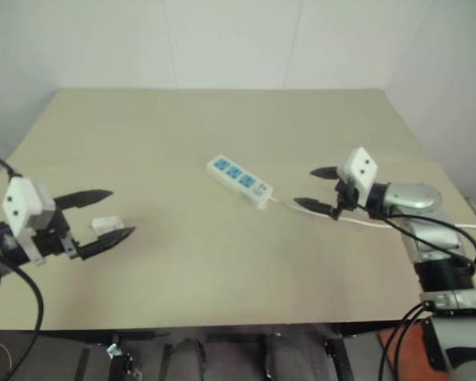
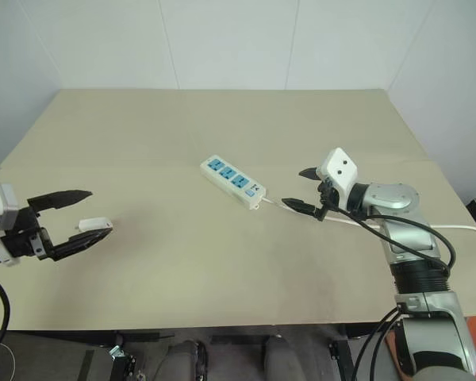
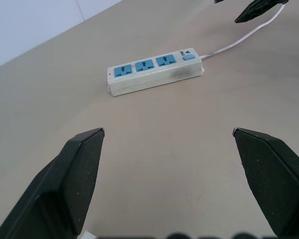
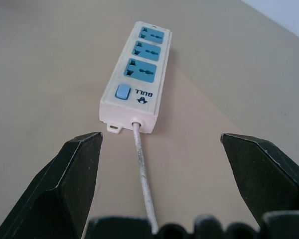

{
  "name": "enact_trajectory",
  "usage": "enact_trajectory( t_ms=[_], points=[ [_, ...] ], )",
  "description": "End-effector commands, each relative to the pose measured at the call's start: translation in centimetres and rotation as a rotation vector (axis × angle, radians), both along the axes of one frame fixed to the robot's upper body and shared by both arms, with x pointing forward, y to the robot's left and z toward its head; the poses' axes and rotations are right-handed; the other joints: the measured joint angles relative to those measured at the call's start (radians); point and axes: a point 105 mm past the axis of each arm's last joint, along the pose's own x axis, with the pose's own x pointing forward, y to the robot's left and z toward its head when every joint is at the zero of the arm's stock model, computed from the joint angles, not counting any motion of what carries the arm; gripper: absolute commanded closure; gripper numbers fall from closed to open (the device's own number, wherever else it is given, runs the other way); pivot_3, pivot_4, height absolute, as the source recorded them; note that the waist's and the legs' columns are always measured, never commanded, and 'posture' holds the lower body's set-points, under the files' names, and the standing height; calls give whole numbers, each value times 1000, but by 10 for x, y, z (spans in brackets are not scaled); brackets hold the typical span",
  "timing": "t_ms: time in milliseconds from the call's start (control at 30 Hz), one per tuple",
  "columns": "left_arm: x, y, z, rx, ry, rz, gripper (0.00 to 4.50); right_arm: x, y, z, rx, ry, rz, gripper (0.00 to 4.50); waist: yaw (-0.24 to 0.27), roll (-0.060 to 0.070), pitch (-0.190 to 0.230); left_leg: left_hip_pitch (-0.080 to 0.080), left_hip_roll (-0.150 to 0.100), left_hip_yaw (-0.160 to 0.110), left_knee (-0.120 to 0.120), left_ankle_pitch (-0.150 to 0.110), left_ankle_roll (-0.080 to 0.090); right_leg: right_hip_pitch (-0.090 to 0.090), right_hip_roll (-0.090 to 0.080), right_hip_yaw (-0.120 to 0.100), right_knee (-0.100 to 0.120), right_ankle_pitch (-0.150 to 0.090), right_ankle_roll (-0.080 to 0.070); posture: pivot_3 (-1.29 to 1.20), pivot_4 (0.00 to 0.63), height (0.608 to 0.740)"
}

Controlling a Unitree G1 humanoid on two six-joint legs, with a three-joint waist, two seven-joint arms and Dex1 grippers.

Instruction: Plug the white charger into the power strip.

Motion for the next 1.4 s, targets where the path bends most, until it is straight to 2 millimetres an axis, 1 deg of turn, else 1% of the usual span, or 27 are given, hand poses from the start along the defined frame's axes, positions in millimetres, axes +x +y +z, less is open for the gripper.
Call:
enact_trajectory(
  t_ms=[33, 233, 333, 367, 500, 633, 767, 900, 1033, 1267, 1400],
  points=[
    [-4, -1, 13, 17, -69, -3, 0, 0, 6, 13, -5, -56, 30, 35, 0, 0, 0, 0, 0, 0, 0, 0, 0, 0, 0, 0, 0, 0, 0, 0, 150, 740],
    [-4, 0, 14, 19, -74, 1, 0, 1, 9, 13, 0, -54, 32, 35, 0, 0, 0, 0, 0, 0, 0, 0, 0, 0, 0, 0, 0, 0, 0, 0, 150, 740],
    [-4, -1, 14, 18, -74, -1, 0, 1, 15, 9, 31, -37, 36, 35, -1, 0, 0, 0, 0, 0, 0, 0, 0, 0, 0, 0, 0, 0, 0, 0, 150, 740],
    [-4, -1, 14, 17, -75, -1, 0, 1, 19, 7, 43, -31, 38, 35, -1, 0, 0, 0, 0, 0, 0, 0, 0, 0, 0, 0, 0, 0, 0, 0, 150, 740],
    [-2, -3, 14, 15, -75, -5, 0, 6, 46, -10, 138, -23, 40, 35, -4, 0, 0, 0, 0, 0, 0, 0, 0, 0, 0, 0, 1, 0, 0, 0, 150, 740],
    [-2, -4, 15, 14, -77, -9, 0, 23, 68, -11, 270, -64, -20, 35, -6, -1, 0, 0, 0, 0, 0, 0, 0, 0, 1, 0, 1, 0, 0, 0, 150, 740],
    [-2, -5, 15, 11, -77, -13, 0, 38, 79, -16, 337, -60, -56, 35, -8, -1, 0, 0, 0, 0, 0, 0, 0, 0, 1, 0, 1, 0, 0, 0, 150, 740],
    [-3, -7, 17, 10, -79, -17, 0, 49, 86, -25, 344, -65, -82, 35, -16, -1, 0, 0, 0, -1, 0, 0, 0, 0, 1, 0, 1, 0, 0, 0, 150, 740],
    [-10, -2, 17, 20, -67, -1, 0, 55, 88, -38, 311, -45, -82, 35, -28, -1, 0, 0, 0, -1, 0, 0, 0, 0, 1, 0, 0, 0, 0, 0, 150, 740],
    [-14, -2, 18, 16, -69, 8, 0, 60, 99, -52, 305, 13, -83, 35, -46, -1, 0, 1, 1, -1, 0, 0, 0, 0, 2, 0, 2, 0, 0, 0, 150, 740],
    [-14, -3, 19, 15, -70, 12, 0, 61, 108, -59, 303, 48, -76, 35, -53, -1, 0, 0, 1, -1, -1, 0, 0, 0, 2, 0, 2, 0, 0, 0, 150, 740]
  ],
)
